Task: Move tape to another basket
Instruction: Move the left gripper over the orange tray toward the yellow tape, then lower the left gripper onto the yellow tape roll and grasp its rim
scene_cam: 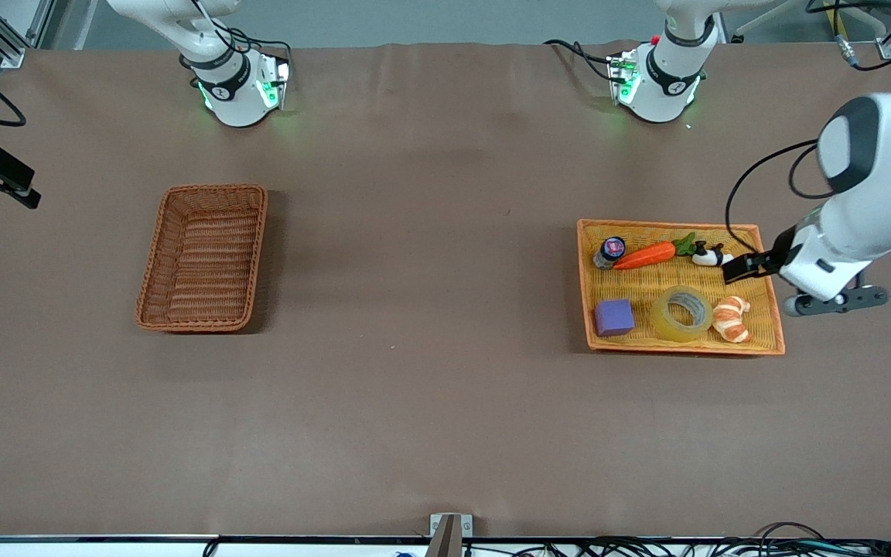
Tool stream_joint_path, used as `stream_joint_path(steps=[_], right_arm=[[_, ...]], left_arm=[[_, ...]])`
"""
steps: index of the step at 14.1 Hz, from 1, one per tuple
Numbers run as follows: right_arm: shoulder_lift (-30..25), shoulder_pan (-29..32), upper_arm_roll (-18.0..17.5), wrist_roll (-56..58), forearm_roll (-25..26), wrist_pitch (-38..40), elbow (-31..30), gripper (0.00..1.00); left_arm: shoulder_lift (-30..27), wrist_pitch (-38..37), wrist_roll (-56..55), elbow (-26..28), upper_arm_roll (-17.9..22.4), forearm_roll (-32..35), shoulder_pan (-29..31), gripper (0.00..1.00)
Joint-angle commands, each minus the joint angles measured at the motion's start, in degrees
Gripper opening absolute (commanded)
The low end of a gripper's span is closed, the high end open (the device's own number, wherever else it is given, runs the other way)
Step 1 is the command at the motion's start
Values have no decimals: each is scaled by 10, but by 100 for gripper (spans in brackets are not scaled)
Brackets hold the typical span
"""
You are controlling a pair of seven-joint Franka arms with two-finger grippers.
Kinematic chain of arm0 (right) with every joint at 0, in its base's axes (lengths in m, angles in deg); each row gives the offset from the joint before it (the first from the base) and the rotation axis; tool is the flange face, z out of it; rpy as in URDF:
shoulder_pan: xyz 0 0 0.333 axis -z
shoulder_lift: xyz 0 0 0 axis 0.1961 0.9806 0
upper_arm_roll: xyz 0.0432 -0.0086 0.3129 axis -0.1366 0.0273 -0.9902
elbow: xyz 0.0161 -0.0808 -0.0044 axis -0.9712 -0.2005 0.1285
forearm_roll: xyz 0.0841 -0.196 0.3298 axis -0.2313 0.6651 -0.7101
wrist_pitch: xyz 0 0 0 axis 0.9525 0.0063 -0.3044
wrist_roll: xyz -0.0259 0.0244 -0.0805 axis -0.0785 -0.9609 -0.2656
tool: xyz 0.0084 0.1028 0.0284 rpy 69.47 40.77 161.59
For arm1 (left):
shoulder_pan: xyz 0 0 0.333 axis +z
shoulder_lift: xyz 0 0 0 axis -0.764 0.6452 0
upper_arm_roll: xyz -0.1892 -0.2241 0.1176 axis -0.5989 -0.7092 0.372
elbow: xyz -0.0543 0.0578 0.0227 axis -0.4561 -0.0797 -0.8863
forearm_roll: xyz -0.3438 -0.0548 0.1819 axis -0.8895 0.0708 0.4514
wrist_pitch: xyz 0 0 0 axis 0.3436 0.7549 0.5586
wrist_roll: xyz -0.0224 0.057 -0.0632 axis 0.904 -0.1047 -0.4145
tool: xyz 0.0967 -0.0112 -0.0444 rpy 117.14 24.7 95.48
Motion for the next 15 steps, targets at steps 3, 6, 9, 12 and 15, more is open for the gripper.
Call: stream_joint_path(steps=[3, 6, 9, 12, 15], right_arm=[[-5, 4, 0, -4, -9, 0, -5, 100], [-5, 4, 0, -4, -9, 1, -5, 100], [-5, 4, 0, -4, -9, 1, -5, 100], [-5, 2, 0, -3, -9, 0, -5, 100], [-5, 0, -1, -4, -9, 0, -5, 100]], left_arm=[[46, 157, 6, 90, -1, 37, 28, 100], [83, 242, 5, 126, -1, 44, 40, 100], [111, 298, -9, 139, -3, 44, 35, 99], [125, 304, -25, 141, -7, 44, 33, 93], [135, 305, -24, 141, -7, 44, 32, 88]])
